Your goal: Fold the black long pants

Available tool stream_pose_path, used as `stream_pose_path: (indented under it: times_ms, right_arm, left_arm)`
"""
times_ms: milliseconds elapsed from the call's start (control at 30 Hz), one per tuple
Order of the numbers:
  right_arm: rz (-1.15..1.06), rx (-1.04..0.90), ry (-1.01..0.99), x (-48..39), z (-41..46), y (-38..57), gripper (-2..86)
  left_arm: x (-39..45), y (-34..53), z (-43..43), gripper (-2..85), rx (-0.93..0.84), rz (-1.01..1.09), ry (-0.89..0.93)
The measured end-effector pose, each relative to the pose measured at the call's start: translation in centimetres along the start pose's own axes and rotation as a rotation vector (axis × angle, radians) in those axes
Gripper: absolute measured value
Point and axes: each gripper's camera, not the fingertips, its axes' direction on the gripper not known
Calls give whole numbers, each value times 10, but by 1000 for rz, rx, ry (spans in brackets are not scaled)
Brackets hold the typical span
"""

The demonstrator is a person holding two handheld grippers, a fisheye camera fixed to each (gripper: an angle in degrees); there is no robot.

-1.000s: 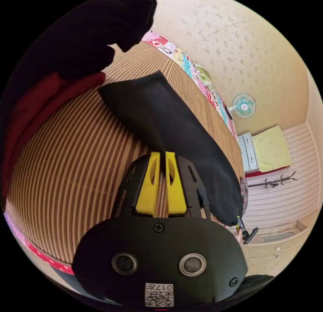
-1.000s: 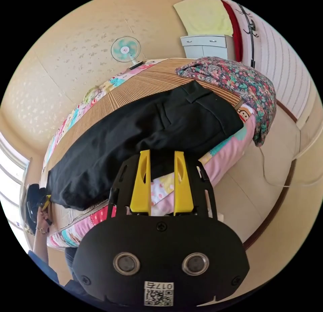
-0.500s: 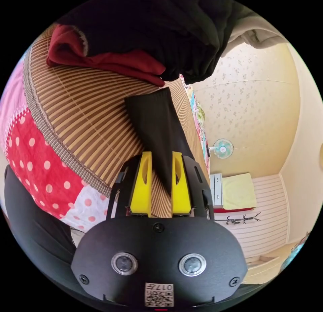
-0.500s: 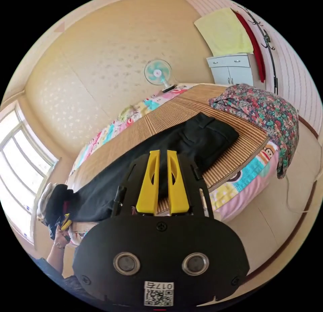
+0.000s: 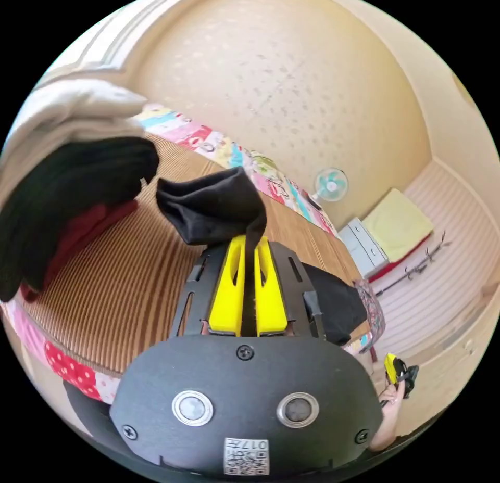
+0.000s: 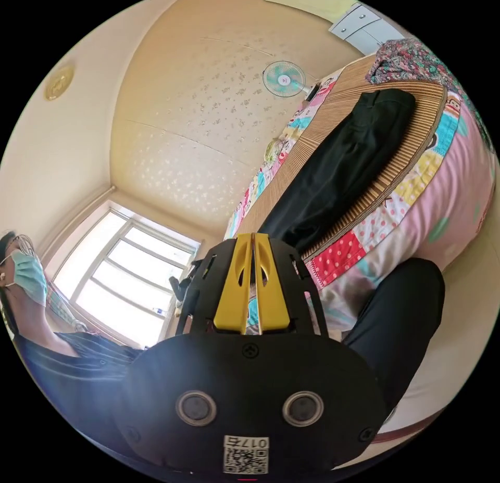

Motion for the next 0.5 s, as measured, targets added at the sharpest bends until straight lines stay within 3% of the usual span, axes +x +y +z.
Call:
stream_pose_path:
  times_ms: [100, 233, 333, 500]
  right_arm:
    - [-34, -8, 26, -6, -16, 7, 10]
    - [-65, 26, 144, -14, -36, 14, 15]
    - [-57, 44, 162, -16, -48, 18, 26]
    - [-112, 0, 303, -24, -42, 28, 52]
  left_arm:
    - [108, 42, 70, 33, -64, 236, 93]
    - [205, 163, 201, 54, -236, 453, 65]
    - [211, 240, 286, 78, -453, 487, 42]
    - [141, 276, 240, 84, -302, 264, 226]
